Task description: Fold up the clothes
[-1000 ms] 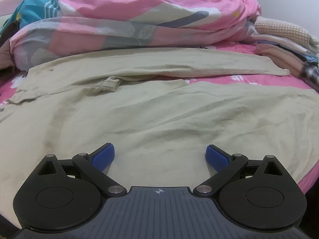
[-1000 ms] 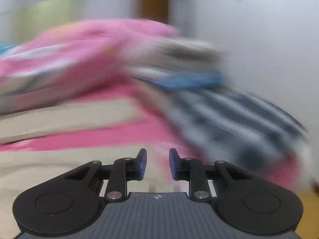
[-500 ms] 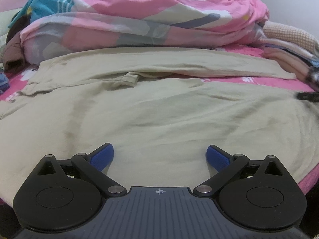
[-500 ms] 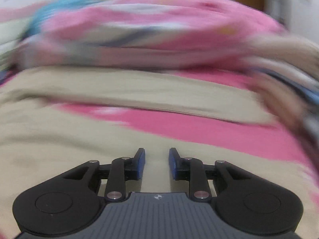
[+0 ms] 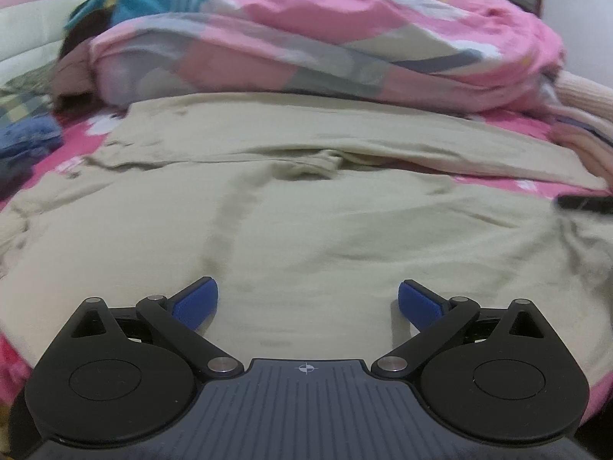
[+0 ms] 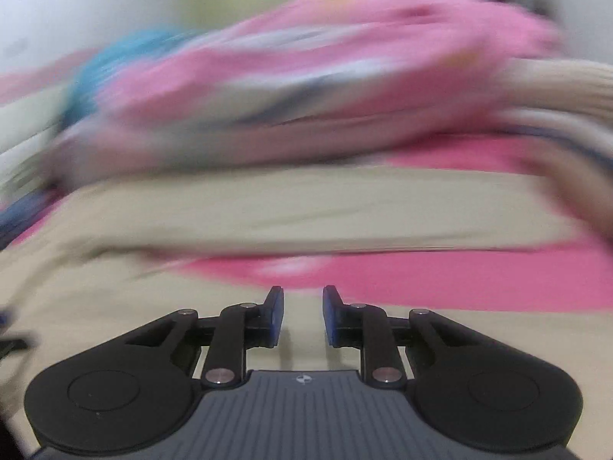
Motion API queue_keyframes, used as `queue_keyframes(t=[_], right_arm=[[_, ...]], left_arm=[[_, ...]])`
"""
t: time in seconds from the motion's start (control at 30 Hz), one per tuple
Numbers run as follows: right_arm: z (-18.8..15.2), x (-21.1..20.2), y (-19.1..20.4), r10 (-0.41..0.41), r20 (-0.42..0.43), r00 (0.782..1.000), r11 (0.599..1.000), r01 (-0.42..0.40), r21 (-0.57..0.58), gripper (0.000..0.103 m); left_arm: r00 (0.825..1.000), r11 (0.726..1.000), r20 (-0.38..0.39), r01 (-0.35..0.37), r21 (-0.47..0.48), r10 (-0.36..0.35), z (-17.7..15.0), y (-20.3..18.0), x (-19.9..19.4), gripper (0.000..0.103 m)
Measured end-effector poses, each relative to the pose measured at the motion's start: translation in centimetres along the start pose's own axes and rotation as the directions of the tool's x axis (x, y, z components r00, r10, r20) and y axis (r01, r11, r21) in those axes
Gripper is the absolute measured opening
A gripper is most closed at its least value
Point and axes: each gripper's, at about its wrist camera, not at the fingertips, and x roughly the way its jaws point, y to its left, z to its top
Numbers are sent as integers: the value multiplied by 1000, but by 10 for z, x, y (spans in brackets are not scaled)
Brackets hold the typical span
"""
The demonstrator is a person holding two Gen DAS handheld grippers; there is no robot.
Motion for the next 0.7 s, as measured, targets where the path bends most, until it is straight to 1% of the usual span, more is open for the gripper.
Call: queue_keyframes(t=[0.03, 0.07, 0.13, 0.17, 0.23, 0.33, 0.37, 0.43, 0.47, 0.5, 0.53, 0.57, 0.6, 0.63, 0.7], right_arm=[[-3, 13, 18, 22, -26, 999, 999, -23, -47, 23], [-9, 21, 30, 13, -45, 999, 996, -17, -87, 24], [-25, 13, 39, -14, -13, 1000, 989, 12, -144, 27], [-33, 0, 34, -9, -8, 1000, 991, 8, -136, 32], [-50, -28, 16, 6, -14, 1000, 995, -7, -95, 37], [-65, -71, -11, -14, -54, 998, 998, 11, -58, 37], [-67, -82, -17, -22, -75, 997, 999, 18, -52, 39], [-62, -92, -18, -73, -152, 986, 996, 63, -68, 41], [-58, -91, -13, -97, -166, 981, 993, 84, -85, 41], [-50, -89, -6, -101, -157, 982, 992, 87, -92, 41], [-40, -84, 2, -68, -125, 990, 994, 58, -88, 41], [-29, -77, 13, -11, -87, 996, 997, 4, -78, 41], [-19, -68, 25, 51, -50, 997, 996, -55, -69, 41], [-10, -55, 39, 97, -21, 995, 992, -99, -73, 41], [1, -23, 71, 164, -13, 986, 979, -165, -118, 41]], left_arm=[[1000, 1000, 3, -9, 0, 9, -1, 2, -1, 101], [1000, 1000, 7, -15, 1, 15, -1, 4, -3, 101], [1000, 1000, 18, -14, -4, 14, -6, 10, -6, 101], [1000, 1000, 22, -10, -6, 10, -8, 12, -6, 101], [1000, 1000, 27, -5, -8, 5, -13, 16, -6, 101], [999, 1000, 42, 2, 2, -2, -17, 19, -6, 101], [999, 1000, 46, 3, 7, -3, -17, 19, -6, 101], [999, 1000, 54, 3, 13, -4, -17, 20, -7, 101], [998, 1000, 56, 1, 8, -1, -16, 21, -7, 101], [998, 1000, 58, -2, 3, 2, -15, 21, -8, 101], [998, 1000, 61, -5, -2, 5, -14, 22, -8, 101], [998, 1000, 63, -7, -7, 8, -13, 23, -8, 101], [998, 1000, 64, -11, -12, 12, -12, 24, -9, 101], [998, 1000, 63, -15, -17, 16, -11, 24, -9, 101], [998, 999, 61, -31, -23, 32, -11, 25, -10, 101]])
